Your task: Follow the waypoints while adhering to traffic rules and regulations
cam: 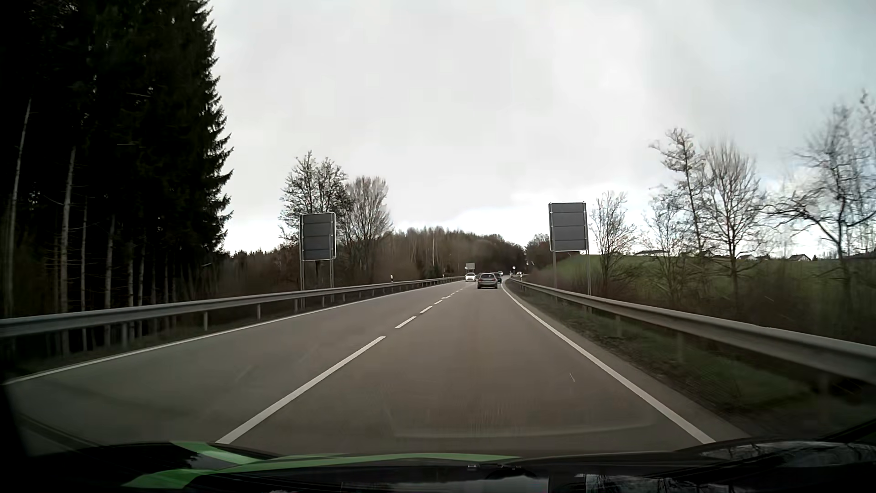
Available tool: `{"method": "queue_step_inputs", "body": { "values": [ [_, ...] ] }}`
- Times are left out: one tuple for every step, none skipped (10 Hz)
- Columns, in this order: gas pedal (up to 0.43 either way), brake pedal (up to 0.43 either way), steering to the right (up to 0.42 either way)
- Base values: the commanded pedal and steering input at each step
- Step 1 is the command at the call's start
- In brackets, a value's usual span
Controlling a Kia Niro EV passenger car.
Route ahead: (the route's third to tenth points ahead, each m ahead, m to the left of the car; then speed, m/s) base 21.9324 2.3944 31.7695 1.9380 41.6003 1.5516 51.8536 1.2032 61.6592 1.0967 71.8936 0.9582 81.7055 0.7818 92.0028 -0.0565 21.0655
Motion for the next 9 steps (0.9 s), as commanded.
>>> {"method": "queue_step_inputs", "body": {
  "values": [
    [0.118,0.000,0.000],
    [0.118,0.000,0.000],
    [0.118,0.000,0.000],
    [0.118,0.000,0.000],
    [0.118,0.000,0.000],
    [0.118,0.000,0.000],
    [0.118,0.000,0.000],
    [0.118,0.000,0.000],
    [0.118,0.000,0.000]
  ]
}}
